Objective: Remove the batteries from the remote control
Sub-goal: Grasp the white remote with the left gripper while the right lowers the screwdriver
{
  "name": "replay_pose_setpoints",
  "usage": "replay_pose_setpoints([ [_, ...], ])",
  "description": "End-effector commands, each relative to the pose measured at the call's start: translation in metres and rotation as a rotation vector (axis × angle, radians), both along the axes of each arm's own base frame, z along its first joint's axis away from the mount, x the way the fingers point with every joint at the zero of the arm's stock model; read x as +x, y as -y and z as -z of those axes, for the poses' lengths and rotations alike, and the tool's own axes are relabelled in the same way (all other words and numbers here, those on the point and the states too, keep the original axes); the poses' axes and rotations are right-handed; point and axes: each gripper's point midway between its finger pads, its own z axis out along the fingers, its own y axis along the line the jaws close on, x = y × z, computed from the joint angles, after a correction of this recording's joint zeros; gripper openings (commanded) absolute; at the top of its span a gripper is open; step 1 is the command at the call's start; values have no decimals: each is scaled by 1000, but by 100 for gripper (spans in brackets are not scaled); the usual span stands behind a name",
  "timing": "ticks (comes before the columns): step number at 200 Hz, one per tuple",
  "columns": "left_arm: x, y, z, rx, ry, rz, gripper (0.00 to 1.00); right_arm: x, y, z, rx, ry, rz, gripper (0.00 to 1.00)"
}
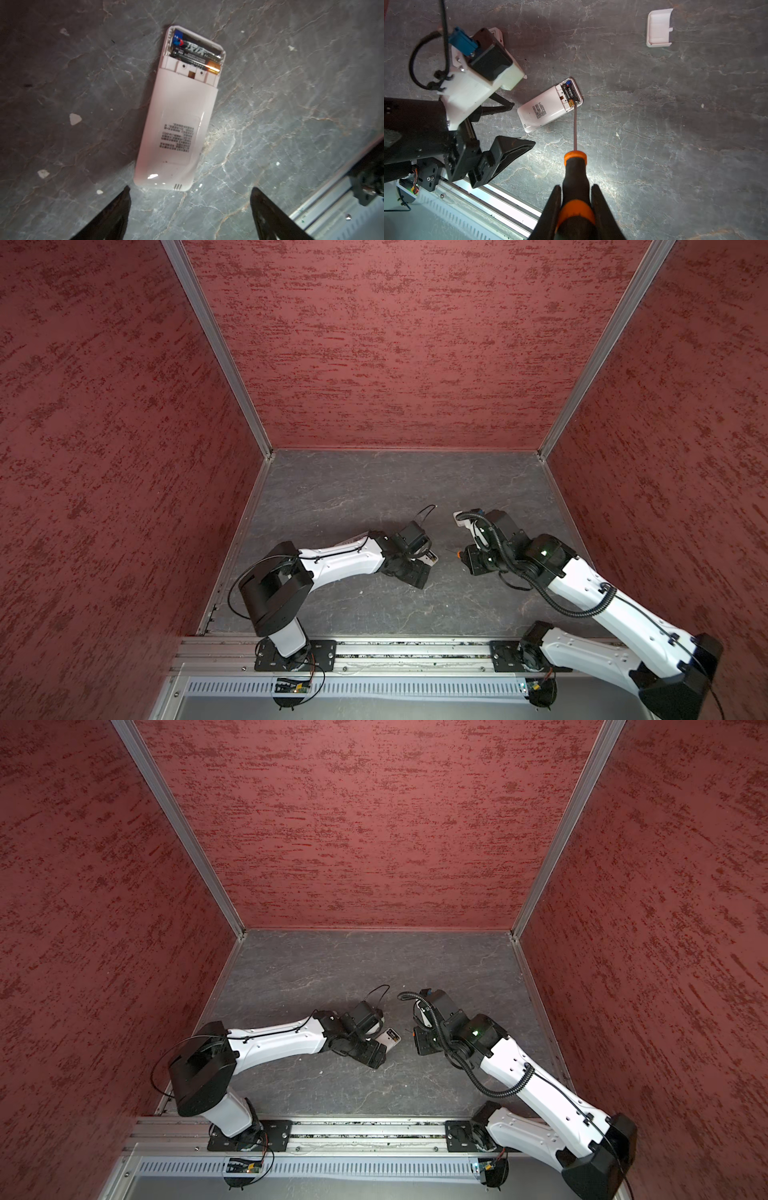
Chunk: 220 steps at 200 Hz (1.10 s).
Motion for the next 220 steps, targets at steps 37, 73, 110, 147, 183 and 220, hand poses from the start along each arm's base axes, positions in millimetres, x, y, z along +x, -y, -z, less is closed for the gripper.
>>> replay_pose_setpoints([
  [37, 18, 0, 22, 126, 107, 86, 86, 4, -12, 3, 39, 21, -42, 0],
  [73, 18, 2, 32, 150, 108, 121, 79, 4, -15, 15, 34, 8, -64, 0],
  [110, 13, -1, 40, 156, 97, 153, 69, 5, -19, 23, 17, -9, -86, 0],
  [147, 6, -6, 44, 165, 77, 189, 62, 8, -20, 29, 5, -26, -86, 0],
  [183, 3, -9, 46, 169, 67, 201, 62, 8, -20, 37, -11, -68, -65, 0],
  [220, 0, -11, 48, 169, 62, 212, 61, 9, -23, 46, -25, -96, -67, 0],
])
